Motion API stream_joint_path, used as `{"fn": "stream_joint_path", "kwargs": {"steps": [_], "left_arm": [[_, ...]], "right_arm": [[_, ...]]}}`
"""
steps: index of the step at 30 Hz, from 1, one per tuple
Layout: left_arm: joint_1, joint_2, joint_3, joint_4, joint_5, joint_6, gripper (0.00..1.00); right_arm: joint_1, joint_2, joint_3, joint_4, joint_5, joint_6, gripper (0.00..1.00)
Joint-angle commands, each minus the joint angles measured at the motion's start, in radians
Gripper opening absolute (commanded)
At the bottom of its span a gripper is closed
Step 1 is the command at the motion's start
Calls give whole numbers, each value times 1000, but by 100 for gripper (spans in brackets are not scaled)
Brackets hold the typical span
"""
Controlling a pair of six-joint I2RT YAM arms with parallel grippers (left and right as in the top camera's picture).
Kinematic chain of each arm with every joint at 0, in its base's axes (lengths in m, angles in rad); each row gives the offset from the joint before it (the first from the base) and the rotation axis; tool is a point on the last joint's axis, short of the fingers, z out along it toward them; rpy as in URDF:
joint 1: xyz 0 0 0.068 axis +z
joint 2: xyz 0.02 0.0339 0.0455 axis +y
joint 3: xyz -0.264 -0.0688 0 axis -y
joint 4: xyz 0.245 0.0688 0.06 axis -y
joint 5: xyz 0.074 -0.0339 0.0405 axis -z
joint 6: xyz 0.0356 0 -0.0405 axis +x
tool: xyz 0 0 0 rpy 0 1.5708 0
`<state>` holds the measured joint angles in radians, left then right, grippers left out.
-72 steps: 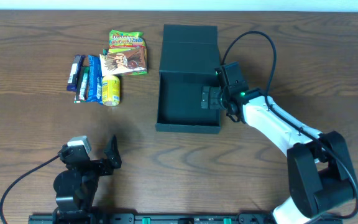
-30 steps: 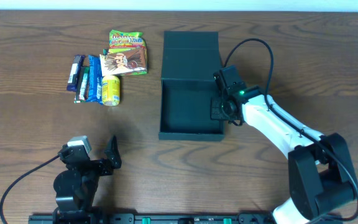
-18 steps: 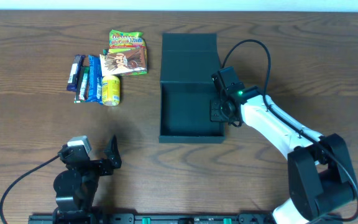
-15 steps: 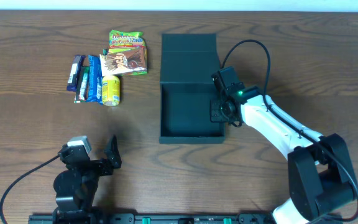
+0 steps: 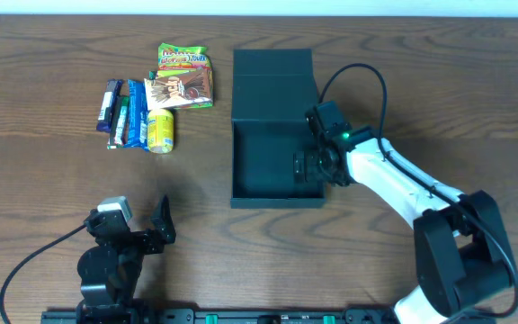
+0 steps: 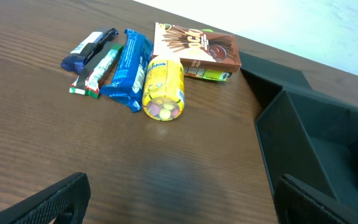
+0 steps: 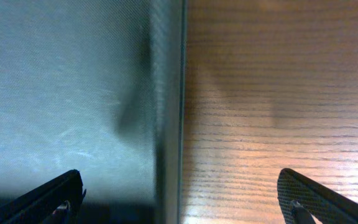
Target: Pack container
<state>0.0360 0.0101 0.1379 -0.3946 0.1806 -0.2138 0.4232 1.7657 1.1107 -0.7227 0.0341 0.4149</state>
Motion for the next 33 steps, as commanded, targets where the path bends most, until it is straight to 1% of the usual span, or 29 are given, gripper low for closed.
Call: {"fn": "stream_joint_path", "kwargs": {"steps": [1, 5, 9, 13, 14, 17, 19, 21, 24, 25, 26, 30, 33], "left_arm": [[-4, -6, -20, -5, 3, -11, 96], [-4, -6, -20, -5, 3, -11, 95], [-4, -6, -20, -5, 3, -11, 95], [-4, -6, -20, 12, -34, -4, 95], [-4, -6, -20, 23, -22, -11, 95], [-4, -6, -20, 23, 87, -105, 95], [-4, -6, -20, 40, 105, -117, 95], [-4, -6, -20, 117, 106, -128, 95], [-3, -3, -20, 310, 94, -117, 95], [-3, 8, -16, 370, 72, -116, 95], [-3, 20, -10, 384, 59, -115, 96], [-3, 161, 72, 380, 44, -64, 95], [-3, 296, 166, 374, 44, 24, 95]], "right_arm": [[7, -83, 90, -15, 12, -41, 99], [6, -178, 156, -9, 15, -85, 99], [6, -254, 160, 55, 15, -121, 99], [6, -275, 160, 112, 18, -154, 99], [6, -275, 160, 124, 19, -175, 99], [6, -275, 160, 146, 18, -208, 99], [6, -275, 160, 164, 18, -208, 99], [3, -275, 160, 187, 18, -222, 99], [-2, -275, 160, 220, 18, -257, 99], [-7, -275, 160, 238, 19, -268, 99], [-13, -275, 160, 252, 18, -274, 99], [-63, -275, 160, 297, 19, -275, 99], [-112, -275, 160, 320, 18, -307, 99]]}}
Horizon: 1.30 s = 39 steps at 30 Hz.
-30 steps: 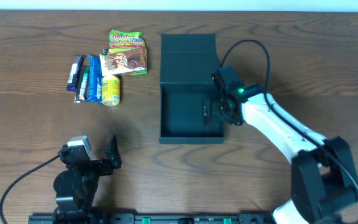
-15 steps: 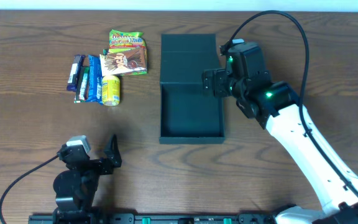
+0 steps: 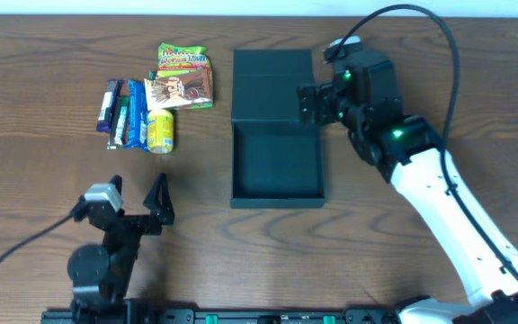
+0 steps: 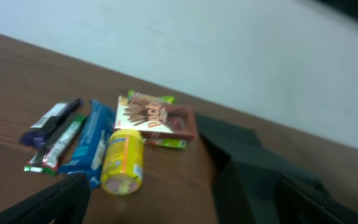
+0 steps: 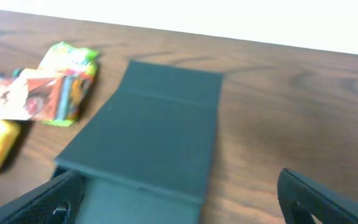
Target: Pack container
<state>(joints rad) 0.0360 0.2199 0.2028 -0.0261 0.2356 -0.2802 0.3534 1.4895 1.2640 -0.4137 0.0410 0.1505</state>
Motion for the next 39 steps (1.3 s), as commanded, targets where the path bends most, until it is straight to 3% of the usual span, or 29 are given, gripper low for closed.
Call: {"fn": "stream_joint_path", "kwargs": {"steps": [1, 7, 16, 29, 39], "left_arm": [[-3, 135, 140, -5, -11, 126, 95], [-3, 520, 483, -228, -139, 232, 95], [-3, 969, 871, -506, -193, 346, 95], [-3, 1262, 888, -475, -180, 303, 95], [7, 1449, 888, -201, -247, 303, 95]], "right_arm": [[-56, 1, 6, 16, 11, -57, 99], [-178, 1, 6, 107, 11, -169, 99], [-349, 2, 6, 197, -129, -168, 99], [-359, 2, 6, 197, -136, -121, 99], [-359, 2, 6, 169, -136, -84, 99]]}}
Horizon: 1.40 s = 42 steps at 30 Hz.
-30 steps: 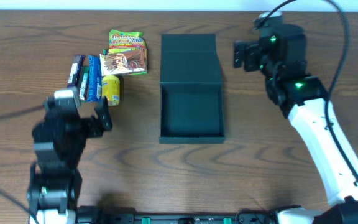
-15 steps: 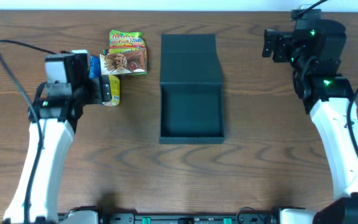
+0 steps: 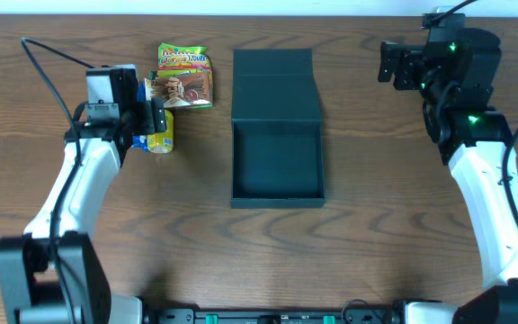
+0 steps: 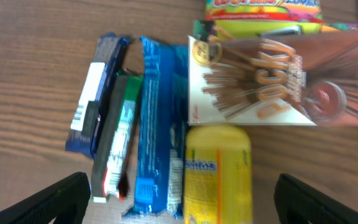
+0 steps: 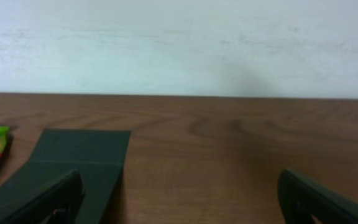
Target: Pack container
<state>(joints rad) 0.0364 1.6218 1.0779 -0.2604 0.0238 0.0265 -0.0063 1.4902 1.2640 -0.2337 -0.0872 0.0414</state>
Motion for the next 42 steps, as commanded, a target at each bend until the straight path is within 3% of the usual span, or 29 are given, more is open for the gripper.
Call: {"fn": "stream_joint_path", "kwargs": {"steps": [1, 7, 26, 28, 31, 42], "left_arm": [[11, 69, 13, 61, -36, -3, 96], [31, 165, 13, 191, -57, -4, 95], [43, 263, 13, 174, 2, -5, 100], [43, 263, 13, 171, 21, -5, 90], [44, 268, 13, 164, 21, -4, 84], [45, 301, 13, 165, 26, -4, 83]], "right_arm": [[1, 1, 6, -19, -8, 26, 99], [1, 1, 6, -71, -8, 25, 99], [1, 1, 6, -89, -7, 48, 99], [1, 1, 6, -89, -7, 48, 99], [1, 1, 6, -89, -7, 48, 99], [1, 1, 5, -93, -7, 48, 99]]}}
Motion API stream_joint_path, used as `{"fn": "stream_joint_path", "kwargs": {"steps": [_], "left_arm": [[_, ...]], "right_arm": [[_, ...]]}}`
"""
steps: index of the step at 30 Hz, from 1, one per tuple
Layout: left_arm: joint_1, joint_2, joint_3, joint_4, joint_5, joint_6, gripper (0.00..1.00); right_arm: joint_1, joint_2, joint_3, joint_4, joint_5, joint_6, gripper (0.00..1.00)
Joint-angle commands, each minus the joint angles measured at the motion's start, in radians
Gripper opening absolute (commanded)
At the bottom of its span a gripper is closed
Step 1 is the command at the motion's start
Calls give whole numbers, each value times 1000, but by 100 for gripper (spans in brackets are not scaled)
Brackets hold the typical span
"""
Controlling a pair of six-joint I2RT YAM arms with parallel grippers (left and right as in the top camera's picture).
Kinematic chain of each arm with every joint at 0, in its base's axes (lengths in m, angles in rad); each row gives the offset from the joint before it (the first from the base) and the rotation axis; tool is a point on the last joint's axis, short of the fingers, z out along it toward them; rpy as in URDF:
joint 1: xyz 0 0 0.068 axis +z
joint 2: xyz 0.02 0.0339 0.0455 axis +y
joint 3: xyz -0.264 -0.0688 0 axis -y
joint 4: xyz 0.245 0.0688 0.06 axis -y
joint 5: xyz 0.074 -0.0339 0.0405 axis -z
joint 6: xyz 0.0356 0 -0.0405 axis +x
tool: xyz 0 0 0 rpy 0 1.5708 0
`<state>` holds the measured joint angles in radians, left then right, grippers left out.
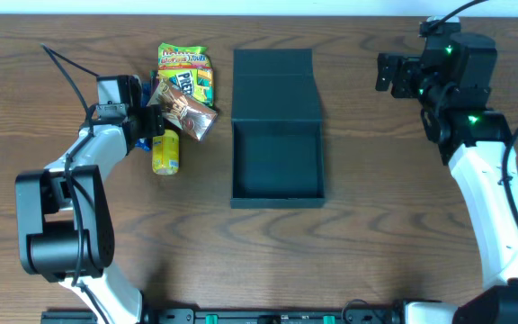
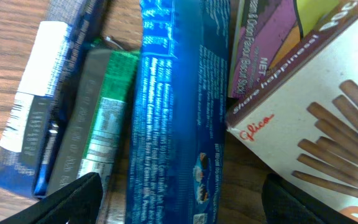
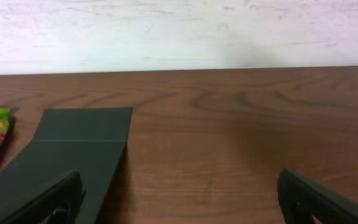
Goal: Pack container
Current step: 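Grasp the blue biscuit pack with the left gripper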
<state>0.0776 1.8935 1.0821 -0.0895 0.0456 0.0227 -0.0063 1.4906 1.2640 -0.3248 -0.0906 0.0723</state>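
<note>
The dark container [image 1: 277, 157] lies open mid-table, its lid [image 1: 272, 72] folded back. The snacks lie to its left: a green bag [image 1: 185, 61], a tilted Pocky box [image 1: 185, 110], a yellow tube [image 1: 165, 155] and wrapped bars. My left gripper [image 1: 142, 121] is down among them, open. In the left wrist view its fingers [image 2: 73, 199] straddle the blue wrapper [image 2: 182, 106], with a green bar [image 2: 101, 124] and a dark blue bar [image 2: 39, 112] to the left and the Pocky box [image 2: 316, 118] to the right. My right gripper [image 1: 392, 72] hangs open, right of the lid.
The right wrist view shows the lid [image 3: 73, 149], a corner of the green bag, bare table and the white wall [image 3: 179, 31] behind. The table's far edge runs just behind the snacks and the lid.
My left gripper has come down close over the bars, fingers either side of the blue wrapper. The Pocky box now lies tilted and the yellow tube sits nearer the front. The right arm has barely moved.
First my left arm rested at the front left and my right gripper was at the container's right wall. Then the right gripper was up beside the lid. Later the left gripper was above the snacks and the right one far right. Now the left is down on the bars.
</note>
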Motion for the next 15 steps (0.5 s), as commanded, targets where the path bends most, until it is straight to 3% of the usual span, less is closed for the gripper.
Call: {"fn": "stream_joint_path", "kwargs": {"steps": [1, 10, 15], "left_arm": [[3, 34, 8, -7, 5, 0, 83], [3, 72, 8, 32, 54, -1, 78], [3, 72, 9, 50, 56, -1, 66]], "right_arm": [[1, 1, 5, -2, -4, 17, 99], [1, 1, 5, -1, -4, 17, 99], [1, 1, 5, -1, -4, 17, 99]]}}
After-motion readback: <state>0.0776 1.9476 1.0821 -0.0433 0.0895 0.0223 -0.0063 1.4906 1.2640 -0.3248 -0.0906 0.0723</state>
